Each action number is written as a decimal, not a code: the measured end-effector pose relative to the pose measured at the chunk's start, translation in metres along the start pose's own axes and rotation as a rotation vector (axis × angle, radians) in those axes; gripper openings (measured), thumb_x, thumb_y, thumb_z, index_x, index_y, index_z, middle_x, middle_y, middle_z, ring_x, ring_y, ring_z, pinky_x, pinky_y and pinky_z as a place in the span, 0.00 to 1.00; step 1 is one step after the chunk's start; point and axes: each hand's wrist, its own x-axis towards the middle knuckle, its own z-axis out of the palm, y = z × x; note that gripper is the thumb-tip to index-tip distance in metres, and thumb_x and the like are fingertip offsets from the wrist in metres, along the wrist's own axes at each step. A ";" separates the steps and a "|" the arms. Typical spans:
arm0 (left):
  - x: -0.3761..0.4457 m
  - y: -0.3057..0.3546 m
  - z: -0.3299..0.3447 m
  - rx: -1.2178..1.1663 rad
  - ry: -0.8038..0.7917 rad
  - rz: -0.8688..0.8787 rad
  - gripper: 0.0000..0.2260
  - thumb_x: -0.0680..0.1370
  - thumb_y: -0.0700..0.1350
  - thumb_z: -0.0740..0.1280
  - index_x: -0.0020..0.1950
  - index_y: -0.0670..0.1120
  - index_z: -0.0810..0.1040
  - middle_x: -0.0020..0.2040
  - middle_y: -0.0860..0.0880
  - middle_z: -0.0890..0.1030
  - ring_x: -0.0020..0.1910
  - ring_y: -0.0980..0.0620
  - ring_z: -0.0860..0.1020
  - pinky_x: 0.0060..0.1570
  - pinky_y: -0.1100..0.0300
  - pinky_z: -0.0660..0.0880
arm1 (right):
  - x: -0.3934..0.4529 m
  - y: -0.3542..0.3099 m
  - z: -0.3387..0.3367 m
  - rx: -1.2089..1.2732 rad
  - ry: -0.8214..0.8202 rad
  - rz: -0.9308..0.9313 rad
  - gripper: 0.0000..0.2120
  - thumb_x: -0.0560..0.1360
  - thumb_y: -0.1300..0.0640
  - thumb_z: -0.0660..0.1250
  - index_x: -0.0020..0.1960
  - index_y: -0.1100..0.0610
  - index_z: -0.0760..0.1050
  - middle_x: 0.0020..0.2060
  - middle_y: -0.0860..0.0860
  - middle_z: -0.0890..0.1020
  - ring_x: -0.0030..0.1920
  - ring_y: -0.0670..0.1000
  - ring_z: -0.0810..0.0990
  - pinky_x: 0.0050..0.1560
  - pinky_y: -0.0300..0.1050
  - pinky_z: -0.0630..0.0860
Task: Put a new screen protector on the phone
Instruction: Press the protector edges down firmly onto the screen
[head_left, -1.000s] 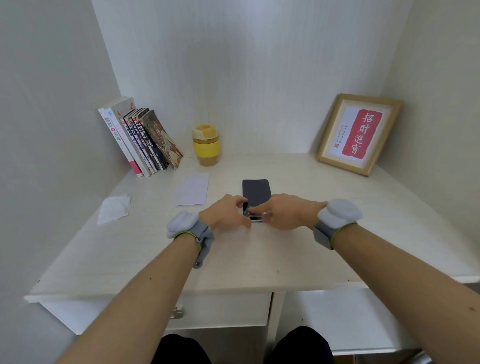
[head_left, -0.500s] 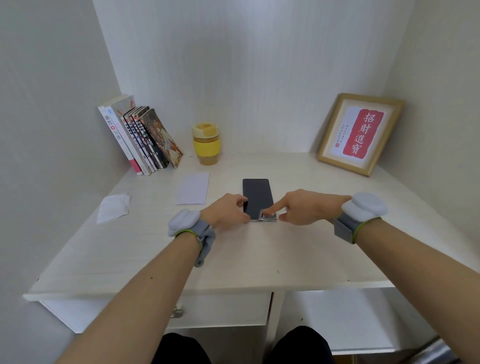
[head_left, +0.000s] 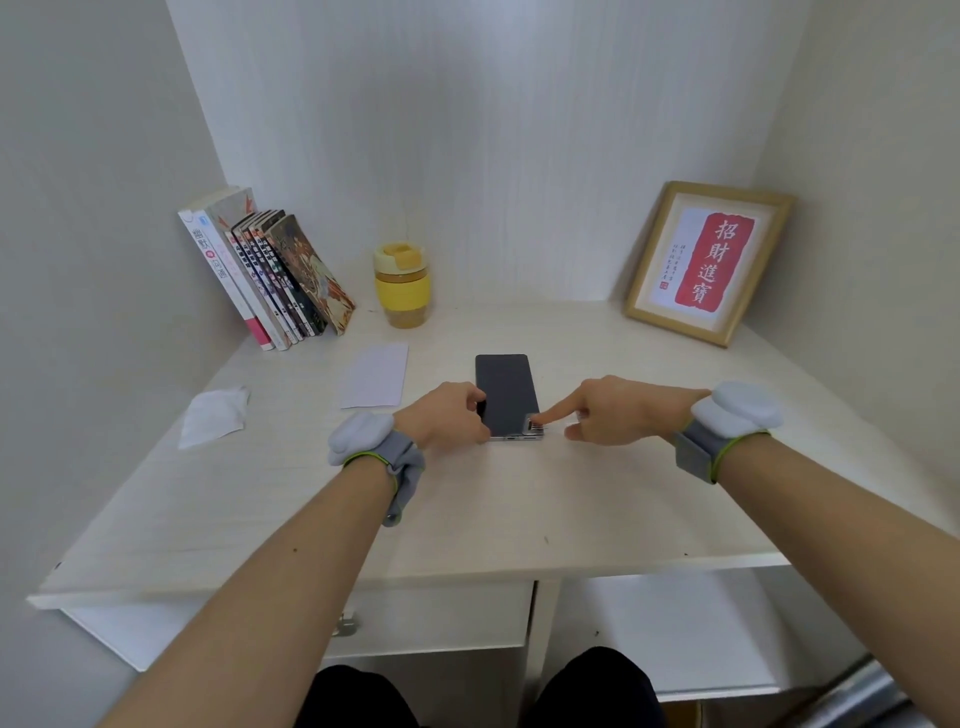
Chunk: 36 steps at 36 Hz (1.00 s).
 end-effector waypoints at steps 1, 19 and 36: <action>0.000 0.000 0.000 0.008 0.002 0.003 0.12 0.76 0.42 0.67 0.58 0.48 0.70 0.54 0.48 0.71 0.50 0.49 0.71 0.50 0.60 0.68 | 0.000 0.000 0.000 0.003 0.004 0.000 0.20 0.82 0.53 0.58 0.70 0.36 0.67 0.62 0.52 0.74 0.55 0.52 0.72 0.61 0.43 0.67; 0.005 -0.003 0.001 0.010 0.007 0.001 0.16 0.76 0.42 0.67 0.63 0.44 0.71 0.54 0.49 0.71 0.51 0.49 0.70 0.51 0.59 0.68 | 0.004 0.007 0.006 0.018 0.041 -0.021 0.20 0.81 0.53 0.60 0.70 0.36 0.68 0.52 0.49 0.73 0.50 0.51 0.71 0.58 0.43 0.69; 0.018 -0.009 0.013 0.041 0.100 -0.035 0.24 0.74 0.53 0.70 0.65 0.47 0.68 0.64 0.46 0.70 0.54 0.50 0.74 0.50 0.60 0.69 | 0.005 0.001 0.008 0.012 0.058 -0.052 0.20 0.81 0.53 0.59 0.70 0.36 0.68 0.49 0.49 0.72 0.50 0.51 0.69 0.57 0.42 0.68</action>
